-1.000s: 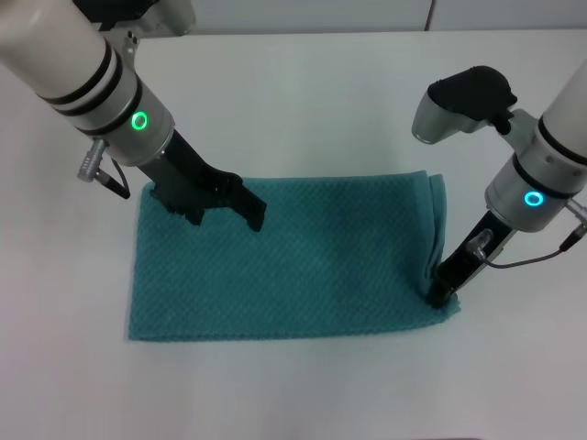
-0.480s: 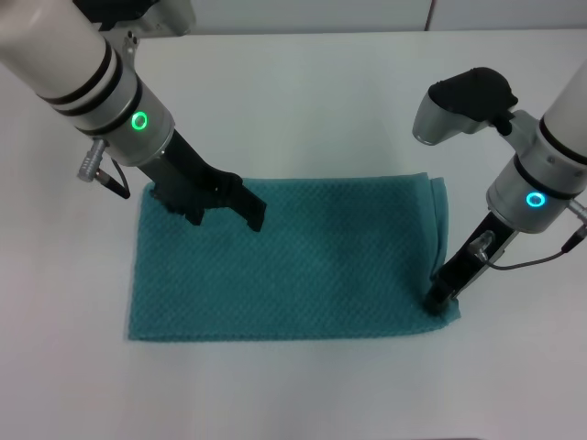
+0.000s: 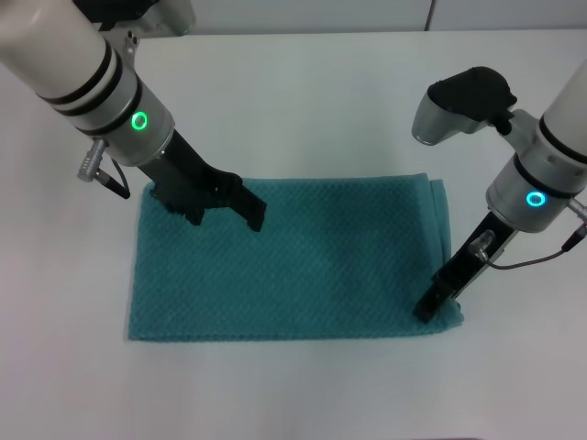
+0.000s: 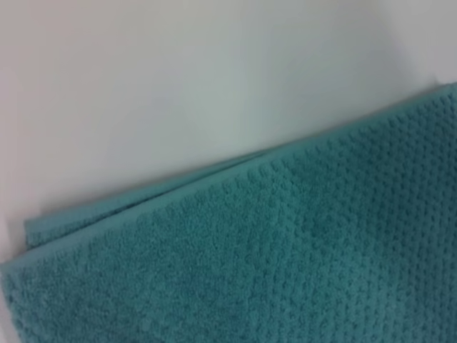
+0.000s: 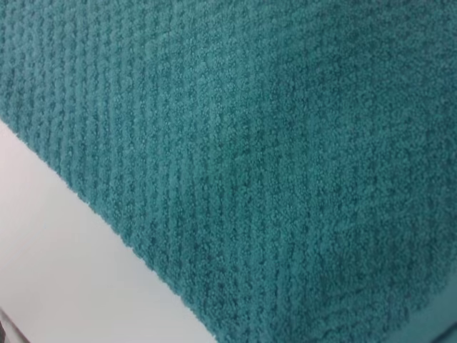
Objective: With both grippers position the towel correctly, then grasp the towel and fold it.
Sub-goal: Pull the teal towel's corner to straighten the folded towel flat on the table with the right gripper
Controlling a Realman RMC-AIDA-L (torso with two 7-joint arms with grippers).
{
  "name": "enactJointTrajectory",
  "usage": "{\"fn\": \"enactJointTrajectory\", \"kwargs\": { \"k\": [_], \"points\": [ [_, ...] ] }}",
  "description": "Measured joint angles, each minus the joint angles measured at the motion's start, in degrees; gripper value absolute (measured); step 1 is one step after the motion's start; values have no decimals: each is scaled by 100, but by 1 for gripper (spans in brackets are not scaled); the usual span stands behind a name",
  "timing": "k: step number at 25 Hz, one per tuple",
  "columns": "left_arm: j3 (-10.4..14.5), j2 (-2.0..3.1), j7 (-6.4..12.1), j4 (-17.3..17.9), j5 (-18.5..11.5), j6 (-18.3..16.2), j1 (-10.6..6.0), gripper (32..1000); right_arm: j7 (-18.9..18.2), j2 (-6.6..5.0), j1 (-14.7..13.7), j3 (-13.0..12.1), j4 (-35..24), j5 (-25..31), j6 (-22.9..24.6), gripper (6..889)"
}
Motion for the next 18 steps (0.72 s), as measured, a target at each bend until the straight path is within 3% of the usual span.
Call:
{"fn": "enactJointTrajectory", "kwargs": {
  "k": [5,13,18],
  "points": [
    [0,0,0,0,0,0,0,938,-20,0,3,0,0,0,-9,690],
    [0,0,0,0,0,0,0,939,-72,0,3,9,0,0,-9,762],
    [0,0,0,0,0,0,0,939,-83,0,3,1,0,39,-13,858]
  ]
}}
